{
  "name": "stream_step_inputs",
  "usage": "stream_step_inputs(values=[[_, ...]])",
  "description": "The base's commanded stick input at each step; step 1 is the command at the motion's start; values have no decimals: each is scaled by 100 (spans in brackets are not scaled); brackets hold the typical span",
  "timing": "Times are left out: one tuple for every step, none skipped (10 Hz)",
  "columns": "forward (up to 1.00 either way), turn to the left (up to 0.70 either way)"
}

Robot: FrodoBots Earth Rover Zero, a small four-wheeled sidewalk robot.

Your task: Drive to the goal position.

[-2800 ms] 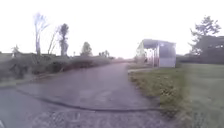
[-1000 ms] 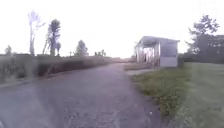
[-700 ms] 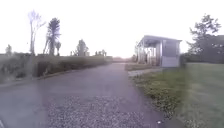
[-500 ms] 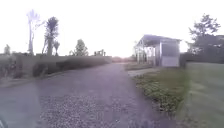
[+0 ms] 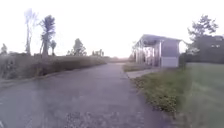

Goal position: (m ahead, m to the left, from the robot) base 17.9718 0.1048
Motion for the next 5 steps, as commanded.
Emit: stream_step_inputs(values=[[70, 0], [70, 0], [70, 0], [70, 0], [70, 0]])
